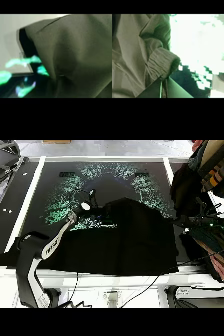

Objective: Fold the clothes and pants, and hang the long-sleeved shirts on hangers.

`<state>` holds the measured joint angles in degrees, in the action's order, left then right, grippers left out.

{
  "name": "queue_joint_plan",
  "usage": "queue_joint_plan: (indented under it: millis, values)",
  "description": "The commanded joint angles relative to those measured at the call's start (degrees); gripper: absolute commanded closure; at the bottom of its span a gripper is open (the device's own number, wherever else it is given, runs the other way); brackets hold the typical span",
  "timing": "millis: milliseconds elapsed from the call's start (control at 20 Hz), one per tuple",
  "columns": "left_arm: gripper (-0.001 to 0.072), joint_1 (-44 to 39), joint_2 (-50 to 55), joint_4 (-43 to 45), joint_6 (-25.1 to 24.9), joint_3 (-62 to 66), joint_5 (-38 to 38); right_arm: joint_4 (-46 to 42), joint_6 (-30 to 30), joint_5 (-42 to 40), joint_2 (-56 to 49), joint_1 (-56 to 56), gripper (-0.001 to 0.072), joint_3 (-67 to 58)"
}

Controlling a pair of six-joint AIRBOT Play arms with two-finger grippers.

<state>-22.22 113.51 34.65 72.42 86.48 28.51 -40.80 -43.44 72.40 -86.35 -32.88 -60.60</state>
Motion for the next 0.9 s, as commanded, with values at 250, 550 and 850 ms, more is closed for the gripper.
queue_joint_plan:
  millis: [250, 550, 850]
  values:
    - [0.07, 2.5, -4.1, 6.0, -12.4, 4.3, 0.9, 1.7, -1.9, -3.1, 2.2, -1.3, 0.0692, -0.1]
    - [0.0699, 6.6, -19.7, 30.0, -16.6, 4.3, -2.4, 1.5, -1.9, -4.3, 7.8, -4.4, 0.0692, -0.1]
    - [0.0699, 0.3, -28.9, 31.6, -60.2, 4.3, -2.6, 1.1, -2.0, -3.8, 8.2, -4.3, 0.0692, -0.1]
